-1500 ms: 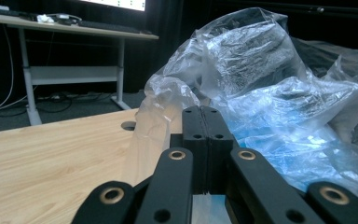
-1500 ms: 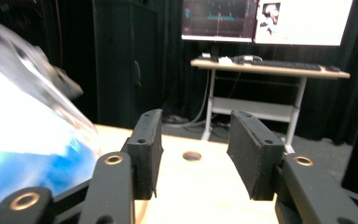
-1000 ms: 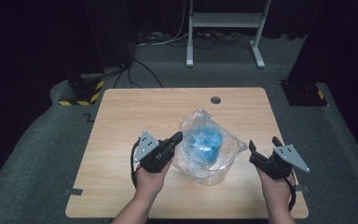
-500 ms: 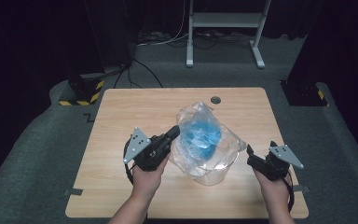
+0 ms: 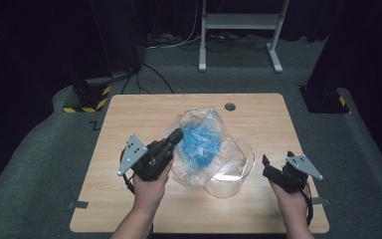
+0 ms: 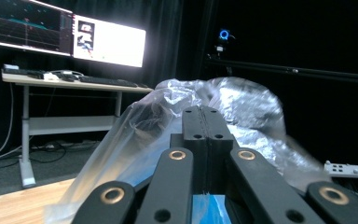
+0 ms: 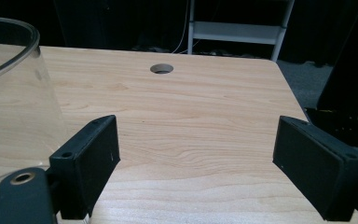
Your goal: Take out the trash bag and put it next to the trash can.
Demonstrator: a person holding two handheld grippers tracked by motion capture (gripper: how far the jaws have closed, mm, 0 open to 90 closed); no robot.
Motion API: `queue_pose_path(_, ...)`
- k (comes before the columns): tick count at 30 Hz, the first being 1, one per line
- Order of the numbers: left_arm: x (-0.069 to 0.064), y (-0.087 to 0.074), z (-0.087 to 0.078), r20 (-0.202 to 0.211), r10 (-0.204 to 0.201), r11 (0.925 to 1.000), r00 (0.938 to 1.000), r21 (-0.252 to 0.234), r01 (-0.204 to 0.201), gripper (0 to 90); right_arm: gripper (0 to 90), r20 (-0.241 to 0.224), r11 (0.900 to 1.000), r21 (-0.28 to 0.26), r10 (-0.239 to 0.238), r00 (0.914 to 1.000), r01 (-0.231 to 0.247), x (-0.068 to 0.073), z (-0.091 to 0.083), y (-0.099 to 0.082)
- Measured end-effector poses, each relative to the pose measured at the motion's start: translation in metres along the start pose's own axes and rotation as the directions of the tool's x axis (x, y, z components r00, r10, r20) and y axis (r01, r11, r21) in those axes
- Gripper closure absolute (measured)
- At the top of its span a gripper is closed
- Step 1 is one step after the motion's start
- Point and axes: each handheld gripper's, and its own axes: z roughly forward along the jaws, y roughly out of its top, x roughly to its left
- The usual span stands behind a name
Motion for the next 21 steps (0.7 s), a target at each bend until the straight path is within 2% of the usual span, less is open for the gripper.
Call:
queue_pose_path(14,0.029,0.011,-0.02,-0.083,-0.03,0.9987,0.9961,-0.043,0.027,89.4,14.1,0.028,0.9982,0.051,0.031,0.9991,-0.032,-0.004,0.007,-0.005)
queue_pose_path(17,0.035,0.013,-0.024,-0.1,-0.04,0.998,0.9942,-0.053,0.035,89.4,14.2,0.022,0.998,0.052,0.033,0.9992,-0.035,-0.004,0.008,-0.005)
queue_pose_path(21,0.042,0.015,-0.029,-0.128,-0.034,0.9978,0.9912,-0.06,0.026,89.4,14.1,0.013,0.998,0.054,0.033,0.9994,-0.034,-0.004,0.008,-0.006)
